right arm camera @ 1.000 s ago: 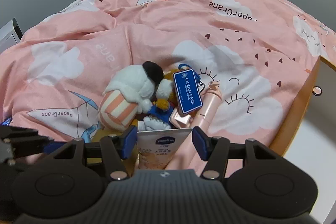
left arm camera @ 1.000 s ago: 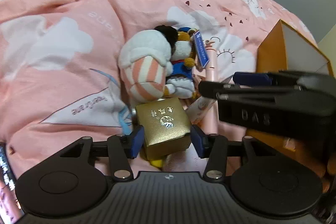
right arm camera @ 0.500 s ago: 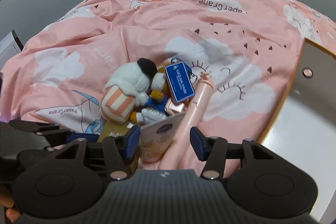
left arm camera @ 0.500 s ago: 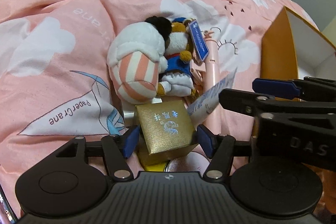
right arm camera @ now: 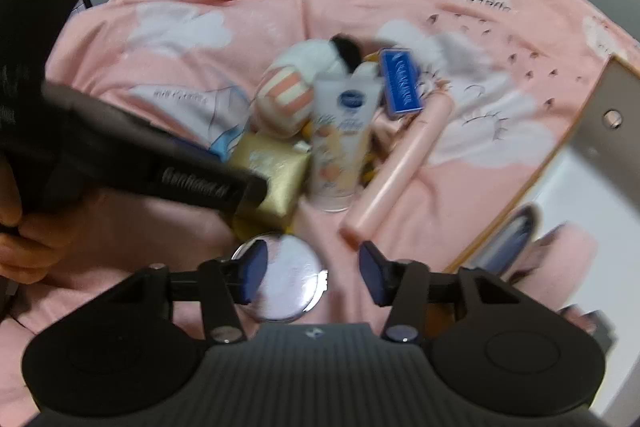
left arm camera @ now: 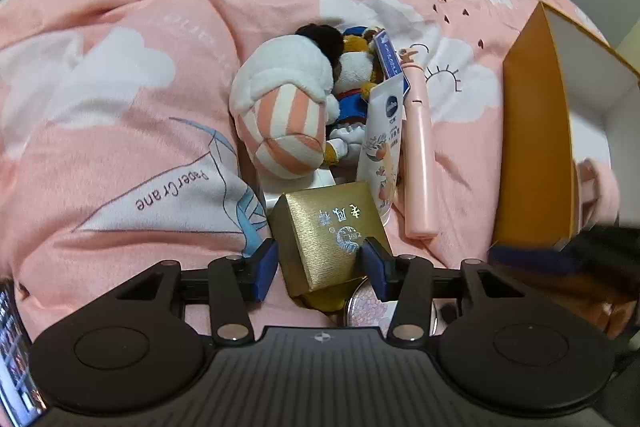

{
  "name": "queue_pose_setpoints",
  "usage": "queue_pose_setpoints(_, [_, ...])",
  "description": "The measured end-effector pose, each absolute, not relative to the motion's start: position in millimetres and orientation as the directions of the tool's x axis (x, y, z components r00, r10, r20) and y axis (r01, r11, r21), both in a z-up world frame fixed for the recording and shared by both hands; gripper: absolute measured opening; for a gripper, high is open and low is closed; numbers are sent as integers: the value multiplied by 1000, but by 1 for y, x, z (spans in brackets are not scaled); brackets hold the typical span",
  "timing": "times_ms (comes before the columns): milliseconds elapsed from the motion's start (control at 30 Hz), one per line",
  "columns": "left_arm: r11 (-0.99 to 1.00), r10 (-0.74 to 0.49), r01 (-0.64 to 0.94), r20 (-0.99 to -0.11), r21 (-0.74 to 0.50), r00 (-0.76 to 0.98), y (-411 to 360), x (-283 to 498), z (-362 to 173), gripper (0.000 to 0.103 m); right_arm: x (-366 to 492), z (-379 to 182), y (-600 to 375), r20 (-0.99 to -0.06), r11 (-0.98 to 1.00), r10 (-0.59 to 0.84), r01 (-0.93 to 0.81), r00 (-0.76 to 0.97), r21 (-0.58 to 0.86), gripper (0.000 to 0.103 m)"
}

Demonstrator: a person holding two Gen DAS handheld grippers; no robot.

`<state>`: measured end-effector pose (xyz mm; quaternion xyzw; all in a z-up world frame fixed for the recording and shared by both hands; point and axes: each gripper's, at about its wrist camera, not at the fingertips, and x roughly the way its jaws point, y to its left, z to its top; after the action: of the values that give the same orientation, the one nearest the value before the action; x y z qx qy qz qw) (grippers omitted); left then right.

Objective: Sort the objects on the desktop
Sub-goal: 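Grasp the gold box with the left tool while the right tool moves toward the round compact, then grasp the round compact mirror edgewise with the right tool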

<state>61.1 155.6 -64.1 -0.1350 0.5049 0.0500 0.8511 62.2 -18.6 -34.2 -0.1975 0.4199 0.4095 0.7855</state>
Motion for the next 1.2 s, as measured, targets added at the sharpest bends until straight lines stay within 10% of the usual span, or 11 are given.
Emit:
queue_pose_setpoints(333, [942,-93,-239,-869,-235,486,163,61,-71,62,32,-56,11,-848,519,389,-846,360,-121,47])
queue_pose_setpoints(967, [944,-94,-235,-871,-232,482,163,58,-72,63,121,-123,-41,-834,758,551,-438,36,483,65])
queue_pose_setpoints(1200, [943,-89,-240,-871,-230,484,163,58,-72,62,107,-104,-44,-834,749,546,-491,79,444,36])
